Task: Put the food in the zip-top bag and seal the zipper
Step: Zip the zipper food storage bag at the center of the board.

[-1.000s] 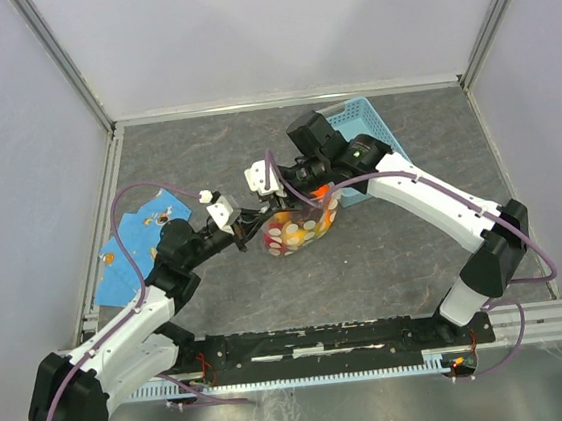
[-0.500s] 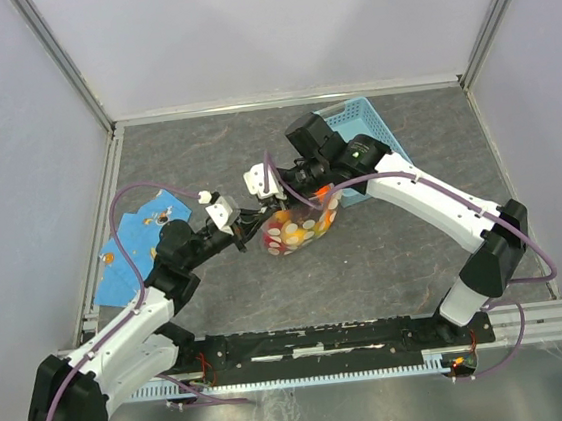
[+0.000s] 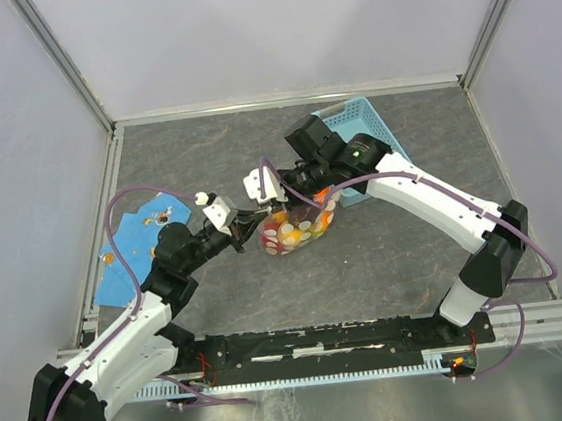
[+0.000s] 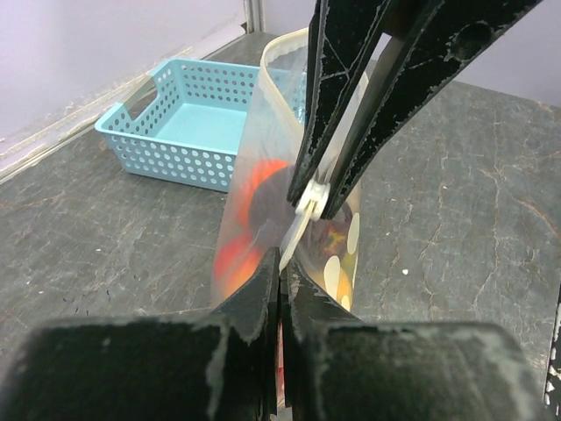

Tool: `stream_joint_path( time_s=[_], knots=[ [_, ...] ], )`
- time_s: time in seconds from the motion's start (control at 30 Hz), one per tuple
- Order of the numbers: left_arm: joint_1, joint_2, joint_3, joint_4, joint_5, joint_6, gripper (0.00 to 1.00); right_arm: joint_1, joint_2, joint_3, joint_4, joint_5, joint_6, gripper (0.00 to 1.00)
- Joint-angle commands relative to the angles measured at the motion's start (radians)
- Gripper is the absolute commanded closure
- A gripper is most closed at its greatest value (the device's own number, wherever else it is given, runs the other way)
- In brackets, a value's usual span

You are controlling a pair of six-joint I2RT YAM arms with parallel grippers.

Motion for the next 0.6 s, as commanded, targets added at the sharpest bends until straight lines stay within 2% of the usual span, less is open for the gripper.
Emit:
stream_joint_path(
  time_s=[0.0,0.57],
  knots=[
    [0.017,-0.042,0.001,0.009,-0.080,-0.026,0.97,-0.032,-0.031,0.024,-0.052,0.075,-0.005,0.98],
    [0.031,-0.128,0.015,-0.119,-0.321,-0.001,0.97,-0.089,-0.133,-0.055,-0.042,0.216,0.079,0.98]
  ],
)
